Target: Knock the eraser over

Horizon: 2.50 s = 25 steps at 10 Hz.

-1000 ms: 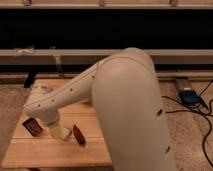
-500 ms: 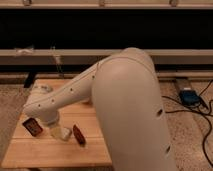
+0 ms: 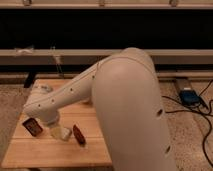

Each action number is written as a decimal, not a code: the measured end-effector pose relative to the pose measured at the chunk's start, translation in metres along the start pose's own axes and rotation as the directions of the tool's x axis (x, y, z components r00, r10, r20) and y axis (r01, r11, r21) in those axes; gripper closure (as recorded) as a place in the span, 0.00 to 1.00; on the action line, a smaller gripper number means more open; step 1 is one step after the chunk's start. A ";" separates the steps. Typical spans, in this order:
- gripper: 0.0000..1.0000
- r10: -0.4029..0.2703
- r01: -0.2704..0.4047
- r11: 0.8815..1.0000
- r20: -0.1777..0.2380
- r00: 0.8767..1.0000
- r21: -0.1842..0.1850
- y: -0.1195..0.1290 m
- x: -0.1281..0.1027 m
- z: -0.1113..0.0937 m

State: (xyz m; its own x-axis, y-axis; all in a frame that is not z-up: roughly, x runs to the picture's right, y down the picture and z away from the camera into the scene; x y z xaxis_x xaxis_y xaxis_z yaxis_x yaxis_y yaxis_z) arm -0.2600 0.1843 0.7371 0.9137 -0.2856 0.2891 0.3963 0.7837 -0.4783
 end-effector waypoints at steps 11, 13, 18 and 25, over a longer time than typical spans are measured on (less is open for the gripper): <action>0.20 -0.180 0.182 0.983 0.101 0.979 -0.011 0.029 -0.055 -0.005; 0.20 -0.216 0.222 0.975 0.124 0.968 -0.030 0.033 -0.065 -0.001; 0.20 -0.263 0.270 0.963 0.169 0.950 -0.020 0.011 -0.089 0.000; 0.20 -0.271 0.272 0.962 0.193 0.943 0.021 -0.019 -0.100 0.003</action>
State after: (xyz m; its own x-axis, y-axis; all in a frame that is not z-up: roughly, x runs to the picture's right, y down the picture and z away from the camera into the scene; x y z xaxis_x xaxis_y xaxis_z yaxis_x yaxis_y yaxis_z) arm -0.3586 0.1997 0.7197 0.7369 -0.3753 0.5623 0.6282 0.6875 -0.3643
